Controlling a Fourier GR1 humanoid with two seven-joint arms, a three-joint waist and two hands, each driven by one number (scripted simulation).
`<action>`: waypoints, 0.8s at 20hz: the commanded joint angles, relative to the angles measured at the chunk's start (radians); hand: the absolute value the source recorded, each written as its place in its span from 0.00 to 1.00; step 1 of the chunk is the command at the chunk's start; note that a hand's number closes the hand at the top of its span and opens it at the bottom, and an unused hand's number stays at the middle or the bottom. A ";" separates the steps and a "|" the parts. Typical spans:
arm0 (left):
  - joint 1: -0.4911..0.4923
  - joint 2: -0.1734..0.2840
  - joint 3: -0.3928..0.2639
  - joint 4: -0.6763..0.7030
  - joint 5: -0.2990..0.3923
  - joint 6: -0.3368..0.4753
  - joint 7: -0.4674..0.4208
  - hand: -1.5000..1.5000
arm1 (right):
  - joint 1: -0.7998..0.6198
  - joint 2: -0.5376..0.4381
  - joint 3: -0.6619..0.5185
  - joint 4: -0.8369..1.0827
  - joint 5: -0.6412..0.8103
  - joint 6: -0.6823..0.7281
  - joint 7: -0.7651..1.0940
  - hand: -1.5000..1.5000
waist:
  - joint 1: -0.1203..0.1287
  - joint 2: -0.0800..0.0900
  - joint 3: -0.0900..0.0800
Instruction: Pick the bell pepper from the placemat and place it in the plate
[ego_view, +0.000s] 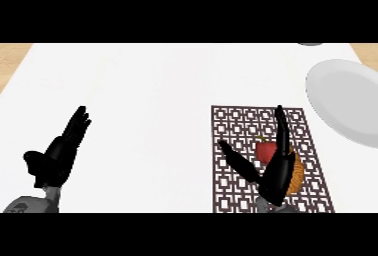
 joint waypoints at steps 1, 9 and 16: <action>0.024 -0.023 0.000 0.015 -0.026 -0.004 -0.035 0.50 | 0.107 0.007 0.029 -0.129 0.225 -0.077 0.166 0.00 | -0.003 -0.001 0.000; -0.008 -0.006 0.030 0.046 -0.013 -0.019 -0.014 0.50 | 0.286 -0.009 -0.012 -0.169 0.539 0.270 0.518 0.00 | -0.015 0.002 -0.005; 0.019 -0.038 0.015 0.031 -0.038 -0.028 -0.062 0.50 | 0.244 0.022 -0.003 -0.403 0.701 0.676 0.890 0.00 | 0.006 0.003 -0.001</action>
